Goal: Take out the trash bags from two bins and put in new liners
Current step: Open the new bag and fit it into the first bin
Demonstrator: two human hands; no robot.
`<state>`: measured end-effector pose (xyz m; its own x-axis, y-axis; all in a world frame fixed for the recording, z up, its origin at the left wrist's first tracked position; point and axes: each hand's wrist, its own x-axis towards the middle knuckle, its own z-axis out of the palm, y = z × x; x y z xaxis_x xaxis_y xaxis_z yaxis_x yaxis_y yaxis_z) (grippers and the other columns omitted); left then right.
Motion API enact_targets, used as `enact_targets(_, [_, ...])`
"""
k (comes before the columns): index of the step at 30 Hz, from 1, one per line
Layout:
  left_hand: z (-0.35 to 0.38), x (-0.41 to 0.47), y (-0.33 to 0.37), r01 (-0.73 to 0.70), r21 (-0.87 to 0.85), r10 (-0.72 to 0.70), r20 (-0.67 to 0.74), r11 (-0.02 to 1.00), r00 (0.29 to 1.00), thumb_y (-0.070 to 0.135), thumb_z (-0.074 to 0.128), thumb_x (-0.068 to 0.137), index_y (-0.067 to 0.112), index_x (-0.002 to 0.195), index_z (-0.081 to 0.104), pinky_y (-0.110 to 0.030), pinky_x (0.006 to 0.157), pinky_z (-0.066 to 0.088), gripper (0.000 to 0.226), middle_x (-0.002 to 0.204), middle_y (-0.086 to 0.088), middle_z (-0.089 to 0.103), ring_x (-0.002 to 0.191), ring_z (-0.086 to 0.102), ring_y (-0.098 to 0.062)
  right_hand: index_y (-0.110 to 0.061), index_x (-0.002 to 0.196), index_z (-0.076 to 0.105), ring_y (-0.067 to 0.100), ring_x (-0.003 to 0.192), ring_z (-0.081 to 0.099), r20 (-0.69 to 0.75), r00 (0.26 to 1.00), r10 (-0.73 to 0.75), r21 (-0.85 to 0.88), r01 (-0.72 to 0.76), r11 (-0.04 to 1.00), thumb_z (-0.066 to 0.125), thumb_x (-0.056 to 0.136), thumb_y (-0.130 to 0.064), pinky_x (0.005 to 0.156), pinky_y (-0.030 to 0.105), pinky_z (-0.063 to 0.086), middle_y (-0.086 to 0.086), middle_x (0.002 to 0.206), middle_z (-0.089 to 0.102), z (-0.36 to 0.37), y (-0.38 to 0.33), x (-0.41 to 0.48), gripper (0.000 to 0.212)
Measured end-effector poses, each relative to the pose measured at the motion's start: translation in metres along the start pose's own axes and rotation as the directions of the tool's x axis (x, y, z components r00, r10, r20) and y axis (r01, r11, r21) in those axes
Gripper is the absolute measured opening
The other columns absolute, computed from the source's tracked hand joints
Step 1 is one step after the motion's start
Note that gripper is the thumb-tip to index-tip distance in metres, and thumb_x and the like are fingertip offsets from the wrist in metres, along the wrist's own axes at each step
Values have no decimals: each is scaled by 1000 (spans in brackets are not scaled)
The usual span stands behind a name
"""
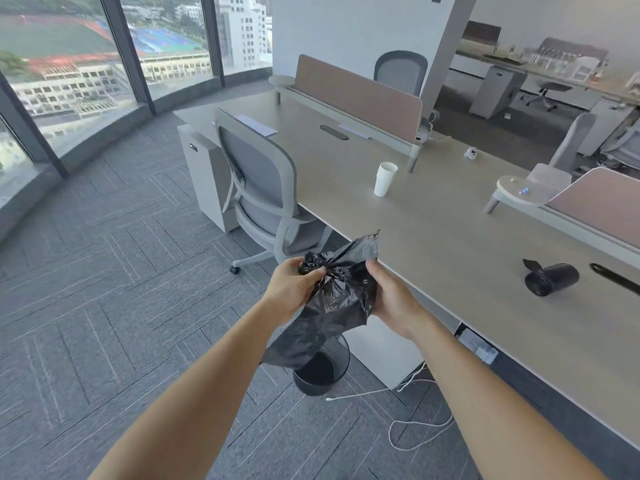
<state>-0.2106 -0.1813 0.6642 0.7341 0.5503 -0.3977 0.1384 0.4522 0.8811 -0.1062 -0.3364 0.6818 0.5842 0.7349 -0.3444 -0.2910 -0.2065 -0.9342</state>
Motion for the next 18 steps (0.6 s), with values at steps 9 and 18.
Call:
enact_targets(9, [24,-4,-4,65,-95,-56,99,993,994,-17,59,85,14,150,7,-33,74,53,89,113,-19,56,87,63,-25,-8,87,75,30,87,67,-55,995,-86,19,87,996,82,74,-16,84,44,53,17,93,74,11,12,8,17])
enact_targets(18, [22,-7,-5,74,230,-135,261,970,956,-9,51,94,-2,85,64,-22,56,55,17,75,-8,69,63,66,-11,-10,76,75,12,65,68,-85,996,-32,-314,4,949,78,78,-45,59,22,49,3,74,75,0,15,6,35])
